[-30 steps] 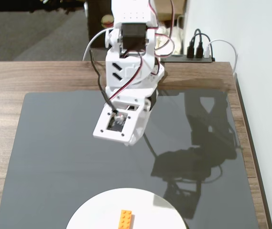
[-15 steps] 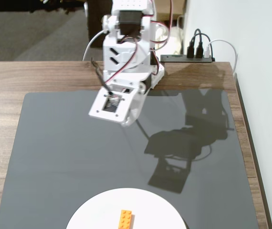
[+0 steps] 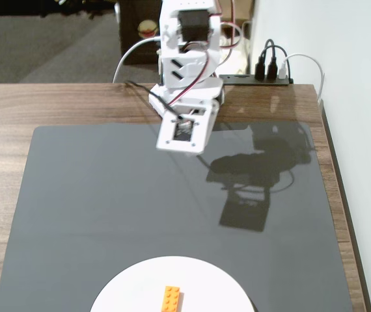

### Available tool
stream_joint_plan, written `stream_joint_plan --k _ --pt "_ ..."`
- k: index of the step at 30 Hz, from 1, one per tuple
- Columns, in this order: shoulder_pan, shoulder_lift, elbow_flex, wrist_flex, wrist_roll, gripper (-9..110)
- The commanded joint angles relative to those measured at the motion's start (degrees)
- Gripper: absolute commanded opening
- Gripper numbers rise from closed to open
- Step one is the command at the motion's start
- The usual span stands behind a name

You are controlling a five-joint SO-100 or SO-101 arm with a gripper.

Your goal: Grasp a lego block and put it on the plate.

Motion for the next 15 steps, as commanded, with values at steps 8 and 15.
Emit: stream_joint_plan --k 8,15 --pt "-1.32 10.81 8.44 2.46 -1.49 1" --pt "-0.97 17.49 13.80 2.81 1.58 1"
